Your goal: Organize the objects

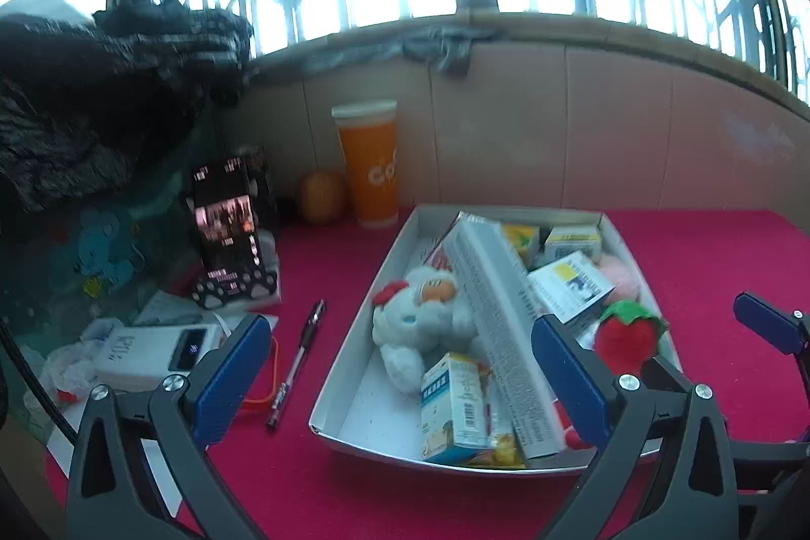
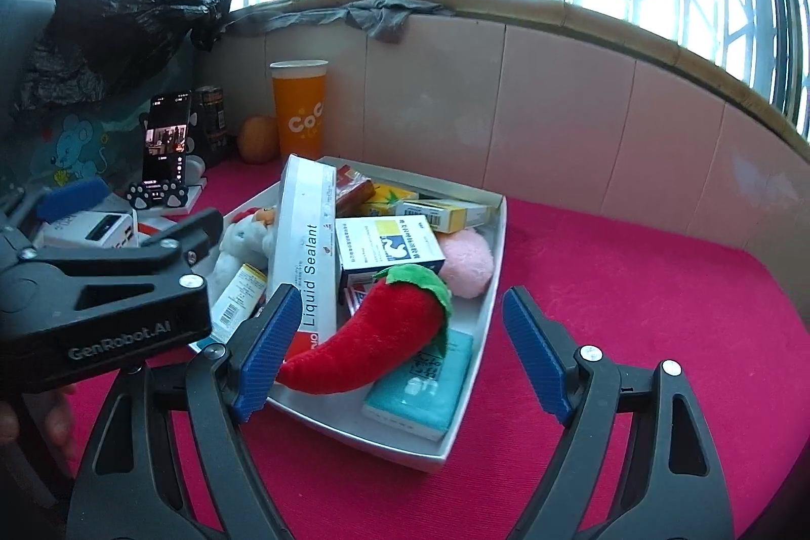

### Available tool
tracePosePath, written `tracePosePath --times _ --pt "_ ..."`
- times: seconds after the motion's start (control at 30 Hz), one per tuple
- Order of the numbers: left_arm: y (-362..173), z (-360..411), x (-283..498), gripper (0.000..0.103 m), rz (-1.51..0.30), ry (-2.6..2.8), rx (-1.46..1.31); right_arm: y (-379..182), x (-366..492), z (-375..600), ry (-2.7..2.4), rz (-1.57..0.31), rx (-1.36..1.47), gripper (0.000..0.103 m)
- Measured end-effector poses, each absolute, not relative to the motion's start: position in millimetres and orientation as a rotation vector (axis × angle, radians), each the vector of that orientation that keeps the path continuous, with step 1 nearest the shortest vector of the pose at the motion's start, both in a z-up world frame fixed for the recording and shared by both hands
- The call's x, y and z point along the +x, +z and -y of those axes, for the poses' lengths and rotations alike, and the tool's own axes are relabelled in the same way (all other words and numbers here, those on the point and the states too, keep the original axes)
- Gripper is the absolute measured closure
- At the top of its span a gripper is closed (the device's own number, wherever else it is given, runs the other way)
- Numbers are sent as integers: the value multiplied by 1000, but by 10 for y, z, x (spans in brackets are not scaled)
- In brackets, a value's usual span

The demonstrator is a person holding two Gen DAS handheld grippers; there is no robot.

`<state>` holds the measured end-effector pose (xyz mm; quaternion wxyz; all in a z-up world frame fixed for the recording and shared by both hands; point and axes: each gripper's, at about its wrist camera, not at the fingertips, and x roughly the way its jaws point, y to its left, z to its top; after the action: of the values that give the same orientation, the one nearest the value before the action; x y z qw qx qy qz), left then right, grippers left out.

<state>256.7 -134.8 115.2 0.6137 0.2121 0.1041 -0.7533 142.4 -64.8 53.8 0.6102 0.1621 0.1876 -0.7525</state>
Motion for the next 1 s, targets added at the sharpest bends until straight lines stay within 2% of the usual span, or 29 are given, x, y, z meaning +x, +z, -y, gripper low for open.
tracePosePath --times 0.33,0.47,0.53,0.57,0.6,0.63,1.0 --pt "1520 927 2634 0 -208 -1765 280 812 1373 195 -1909 -332 215 21" --pt "1606 802 2696 0 -231 -1748 205 1009 1234 -153 -1963 -183 193 20" --pt "1650 734 2762 0 -250 -1755 143 1107 1200 -324 -1994 -116 148 15" --pt "1676 689 2798 0 -257 -1756 106 1151 1179 -417 -2006 -85 126 5" --pt "1703 643 2827 0 -263 -1756 75 1176 1167 -482 -2012 -66 109 0" --pt "1721 611 2837 0 -261 -1753 66 1185 1155 -545 -2013 -49 93 0" --pt "1642 492 2428 0 -270 -1836 341 1132 971 -890 -2003 -38 130 0"
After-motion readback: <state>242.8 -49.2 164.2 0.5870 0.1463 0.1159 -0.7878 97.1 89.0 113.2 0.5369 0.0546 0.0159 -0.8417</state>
